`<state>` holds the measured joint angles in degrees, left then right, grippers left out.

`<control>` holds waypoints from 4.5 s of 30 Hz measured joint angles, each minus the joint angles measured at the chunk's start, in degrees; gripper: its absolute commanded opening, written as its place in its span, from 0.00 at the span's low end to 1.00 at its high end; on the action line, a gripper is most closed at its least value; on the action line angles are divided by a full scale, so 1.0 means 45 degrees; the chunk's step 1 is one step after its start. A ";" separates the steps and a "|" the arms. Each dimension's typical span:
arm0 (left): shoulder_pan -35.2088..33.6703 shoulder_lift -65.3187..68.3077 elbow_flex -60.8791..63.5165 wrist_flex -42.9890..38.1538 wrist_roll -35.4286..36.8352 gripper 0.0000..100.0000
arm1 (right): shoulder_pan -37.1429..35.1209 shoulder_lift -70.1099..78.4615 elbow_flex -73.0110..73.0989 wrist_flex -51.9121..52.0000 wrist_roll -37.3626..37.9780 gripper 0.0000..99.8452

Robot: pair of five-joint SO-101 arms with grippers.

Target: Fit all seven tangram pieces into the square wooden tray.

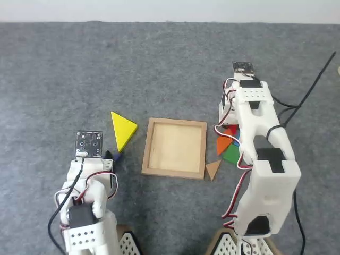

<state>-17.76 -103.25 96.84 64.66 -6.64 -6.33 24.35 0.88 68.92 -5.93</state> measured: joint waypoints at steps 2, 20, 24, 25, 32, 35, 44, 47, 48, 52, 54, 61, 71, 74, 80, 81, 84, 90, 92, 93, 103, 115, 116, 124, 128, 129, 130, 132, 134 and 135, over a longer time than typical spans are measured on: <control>0.0000 0.0000 0.0000 0.0000 0.0000 0.14 | 0.0000 -0.0332 0.0020 0.0254 0.0000 0.04; 0.0000 0.0000 0.0000 0.0000 0.0000 0.14 | -0.2227 -0.4610 0.0527 0.2774 0.0664 0.01; 0.0000 0.0000 0.0000 0.0000 0.0000 0.14 | -0.3751 -0.4610 0.0996 0.2969 0.0664 0.01; 0.0000 0.0000 0.0000 0.0000 0.0000 0.14 | -0.4142 -0.4610 0.1016 0.3106 0.0703 0.01; 0.0000 0.0000 0.0000 0.0000 0.0000 0.14 | -0.6330 -0.4630 0.1016 0.3985 0.1778 0.01; 0.0000 0.0000 0.0000 0.0000 0.0000 0.14 | -0.6759 -0.4630 0.1016 0.4337 0.2481 0.01; 0.0000 0.0000 0.0000 0.0000 0.0000 0.14 | -0.8186 -0.4630 0.1016 0.5118 0.5685 0.01; 0.0000 0.0000 0.0000 0.0000 0.0000 0.14 | -0.8205 -0.4630 0.1016 0.5021 0.6310 0.01; 0.0000 0.0000 0.0000 0.0000 0.0000 0.14 | -0.8244 -0.4630 0.1016 0.4923 0.6466 0.01; 0.0000 0.0000 0.0000 0.0000 0.0000 0.14 | -0.8928 -0.4630 0.1074 0.4845 0.7013 0.01; 0.0000 0.0000 0.0000 0.0000 0.0000 0.14 | -0.9377 -0.4630 0.1192 0.4806 0.7131 0.01; 0.0000 0.0000 0.0000 0.0000 0.0000 0.14 | -0.9788 -0.4181 0.1582 0.4747 0.7619 0.01; 0.0000 0.0000 0.0000 0.0274 0.0000 0.14 | -0.9729 -0.3575 0.1563 0.3946 0.7717 0.01; 0.0000 0.0000 0.0000 0.0274 0.0000 0.14 | -0.9416 -0.3438 0.1426 0.3888 0.7756 0.01; 0.0000 0.0000 0.0000 0.0274 0.0000 0.14 | -0.8596 -0.3438 0.1387 0.3907 0.8752 0.06; 0.0000 0.0000 0.0000 0.0274 0.0000 0.14 | -0.8498 -0.3438 0.1387 0.3907 0.8889 0.09; 0.0000 0.0000 0.0000 0.0274 -0.0020 0.14 | -0.8479 -0.3438 0.1387 0.3907 0.9241 0.17; 0.0000 0.0000 0.0000 0.0274 -0.0020 0.14 | -0.8479 -0.3438 0.1387 0.3927 0.9827 0.31; 0.0000 0.0000 0.0000 0.0274 -0.0020 0.14 | -0.8479 -0.3438 0.1387 0.3927 0.9885 0.34; 0.0000 0.0000 0.0000 0.0274 -0.0020 0.14 | -0.8479 -0.3438 0.1387 0.3927 0.9885 0.34; 0.0000 0.0000 0.0000 0.0274 -0.0020 0.14 | -0.7795 -0.3438 0.1387 0.2540 0.9905 0.35; 0.0000 0.0000 0.0000 0.0274 -0.0020 0.14 | -0.7150 -0.3438 0.1387 0.0254 0.7775 0.35; 0.0000 0.0000 0.0000 0.0274 -0.0020 0.14 | -0.7170 -0.3438 0.1387 0.0195 0.7326 0.35; 0.0000 0.0000 0.0000 0.0274 -0.0020 0.14 | -0.7560 -0.3438 0.3399 -0.0567 0.3810 0.35; 0.0000 0.0000 0.0000 0.0274 -0.0020 0.14 | -0.8264 -0.3438 0.4161 -0.0957 0.3614 0.35; 0.0000 0.0000 0.0000 0.0274 -0.0020 0.14 | -0.8322 -0.3438 0.4181 -0.0977 0.3614 0.35; 0.0000 0.0000 0.0000 0.0274 -0.0020 0.14 | -0.8342 -0.3438 0.4181 -0.0977 0.3614 0.35; 0.0000 0.0000 0.0000 0.0274 -0.0020 0.14 | -0.8361 -0.3438 0.4181 -0.0977 0.3575 0.35; 0.0000 0.0000 0.0000 0.0274 -0.0020 0.14 | -0.8361 -0.3438 0.4181 -0.0977 0.3556 0.35; 0.0000 0.0000 0.0000 0.0274 -0.0020 0.14 | -0.8342 -0.3341 0.4181 -0.0977 0.3556 0.35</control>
<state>-17.76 -103.25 96.84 65.89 -6.73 -43.87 9.32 19.69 64.53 10.07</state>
